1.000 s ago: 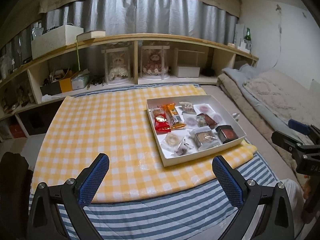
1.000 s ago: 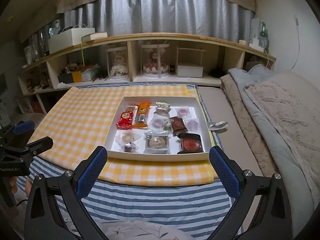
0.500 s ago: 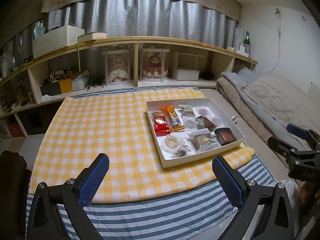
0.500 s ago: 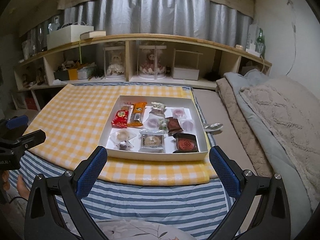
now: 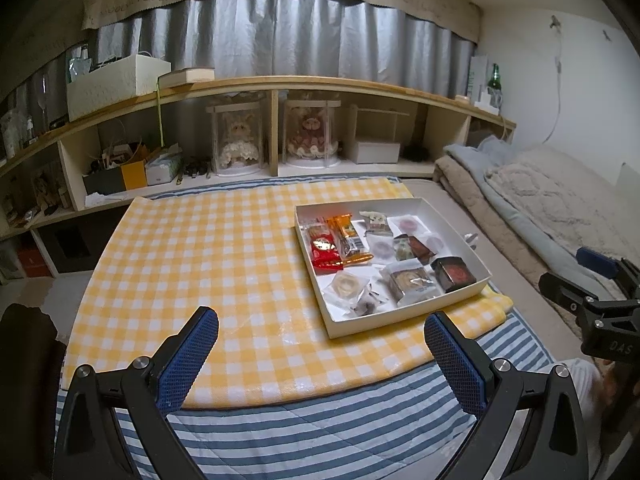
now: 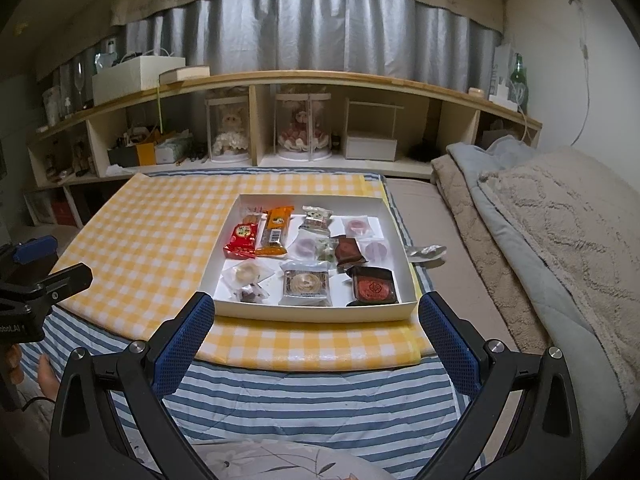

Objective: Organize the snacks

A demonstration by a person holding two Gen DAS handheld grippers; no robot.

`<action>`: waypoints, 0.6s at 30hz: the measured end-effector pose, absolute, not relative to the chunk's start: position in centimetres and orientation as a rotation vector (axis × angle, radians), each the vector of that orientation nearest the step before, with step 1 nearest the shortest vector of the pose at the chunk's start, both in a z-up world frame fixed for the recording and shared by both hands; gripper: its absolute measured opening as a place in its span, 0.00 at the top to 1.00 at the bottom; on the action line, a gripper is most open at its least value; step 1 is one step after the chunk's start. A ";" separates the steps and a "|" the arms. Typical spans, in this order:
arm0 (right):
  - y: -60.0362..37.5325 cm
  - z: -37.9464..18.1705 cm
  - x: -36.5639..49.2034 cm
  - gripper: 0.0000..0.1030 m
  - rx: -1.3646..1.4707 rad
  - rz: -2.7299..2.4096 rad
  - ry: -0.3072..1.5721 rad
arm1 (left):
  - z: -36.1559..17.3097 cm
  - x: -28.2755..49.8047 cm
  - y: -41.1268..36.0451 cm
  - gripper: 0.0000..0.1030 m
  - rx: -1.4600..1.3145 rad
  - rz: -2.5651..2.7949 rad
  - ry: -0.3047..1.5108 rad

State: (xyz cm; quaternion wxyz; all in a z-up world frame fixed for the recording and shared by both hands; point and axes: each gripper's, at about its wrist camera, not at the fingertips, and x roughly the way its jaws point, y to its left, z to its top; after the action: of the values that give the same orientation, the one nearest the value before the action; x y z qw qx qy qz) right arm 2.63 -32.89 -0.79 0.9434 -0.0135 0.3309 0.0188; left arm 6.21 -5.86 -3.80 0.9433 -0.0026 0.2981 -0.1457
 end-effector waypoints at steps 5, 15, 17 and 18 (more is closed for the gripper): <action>-32.9 -0.8 2.6 0.00 -0.025 0.039 0.676 | -3.8 5.9 -6.2 0.00 0.003 -0.292 0.601; -33.0 -0.5 2.5 0.00 -0.015 0.039 0.675 | -3.7 5.6 -6.6 0.00 0.004 -0.292 0.595; -32.9 -0.5 2.5 0.00 -0.017 0.041 0.676 | -3.7 5.6 -6.6 0.00 0.005 -0.291 0.595; -32.8 -0.5 2.5 0.00 -0.018 0.040 0.676 | -3.7 5.6 -6.6 0.00 0.005 -0.291 0.595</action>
State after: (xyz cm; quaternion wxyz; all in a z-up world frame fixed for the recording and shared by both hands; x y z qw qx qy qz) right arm 2.47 -32.84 -0.47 0.9432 -0.0089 0.3316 0.0198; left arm 5.61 -6.56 -3.72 0.9457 0.0023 0.2920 -0.1427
